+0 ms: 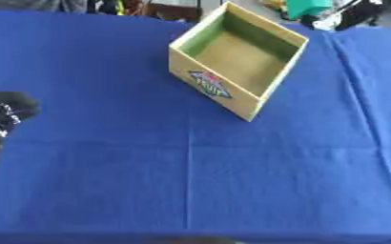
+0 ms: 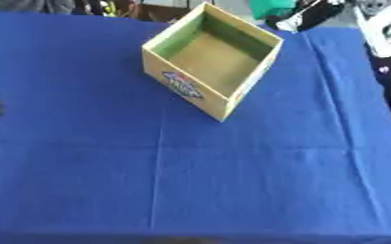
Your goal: Pick up objects on the table and place them in the box.
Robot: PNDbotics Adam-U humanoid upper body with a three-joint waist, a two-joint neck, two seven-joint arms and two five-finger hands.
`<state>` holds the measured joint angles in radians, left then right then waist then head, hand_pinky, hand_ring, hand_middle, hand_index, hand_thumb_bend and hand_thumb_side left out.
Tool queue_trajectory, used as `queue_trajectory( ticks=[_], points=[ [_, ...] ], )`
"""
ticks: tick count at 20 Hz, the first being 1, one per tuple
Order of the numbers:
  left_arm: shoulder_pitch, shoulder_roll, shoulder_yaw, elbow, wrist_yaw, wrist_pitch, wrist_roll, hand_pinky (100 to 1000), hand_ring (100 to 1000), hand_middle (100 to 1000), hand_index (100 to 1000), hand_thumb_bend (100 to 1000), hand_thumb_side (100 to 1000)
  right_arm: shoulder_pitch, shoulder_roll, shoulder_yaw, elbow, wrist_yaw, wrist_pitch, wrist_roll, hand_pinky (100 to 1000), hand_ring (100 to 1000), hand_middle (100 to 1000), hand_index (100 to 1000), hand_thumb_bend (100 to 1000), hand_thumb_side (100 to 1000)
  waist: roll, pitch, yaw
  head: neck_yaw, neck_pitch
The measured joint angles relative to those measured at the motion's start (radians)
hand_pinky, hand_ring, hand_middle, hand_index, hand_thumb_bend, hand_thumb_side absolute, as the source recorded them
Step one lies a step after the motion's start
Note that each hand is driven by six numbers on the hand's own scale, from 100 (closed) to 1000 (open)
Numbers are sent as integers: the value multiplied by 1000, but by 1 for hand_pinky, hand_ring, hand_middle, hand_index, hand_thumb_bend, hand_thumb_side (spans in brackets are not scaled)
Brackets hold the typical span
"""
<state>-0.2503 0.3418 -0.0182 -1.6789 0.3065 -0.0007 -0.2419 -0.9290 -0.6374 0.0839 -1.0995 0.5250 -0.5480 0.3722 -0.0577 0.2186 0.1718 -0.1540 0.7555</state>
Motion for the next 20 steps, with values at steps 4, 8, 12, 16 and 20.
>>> queue_trajectory(
  ticks=[4,8,12,16,20],
  points=[
    [-8,-1,-4,0,0,1,-5,840,774,605,683,380,1000,-31,57,6,67,53,-4,-4,705,709,409,473,100,100,0,7,28,-16,0],
    [-14,-8,-10,0,1,2,-10,840,774,604,683,380,1000,-46,99,10,122,111,-9,-16,704,710,413,480,100,100,0,12,61,-31,0],
    [-15,-9,-12,0,2,1,-12,840,774,604,683,381,1000,-48,128,15,163,170,-15,-31,706,715,421,492,100,100,2,16,77,-41,0],
    [-18,-11,-15,0,2,1,-13,840,773,604,683,383,1000,-48,153,20,192,222,-22,-40,709,723,438,513,100,100,4,17,82,-48,0],
    [-20,-17,-15,0,2,2,-15,841,773,604,683,383,1000,-48,171,22,215,259,-26,-45,714,731,455,534,100,100,4,20,82,-52,0]
  ],
)
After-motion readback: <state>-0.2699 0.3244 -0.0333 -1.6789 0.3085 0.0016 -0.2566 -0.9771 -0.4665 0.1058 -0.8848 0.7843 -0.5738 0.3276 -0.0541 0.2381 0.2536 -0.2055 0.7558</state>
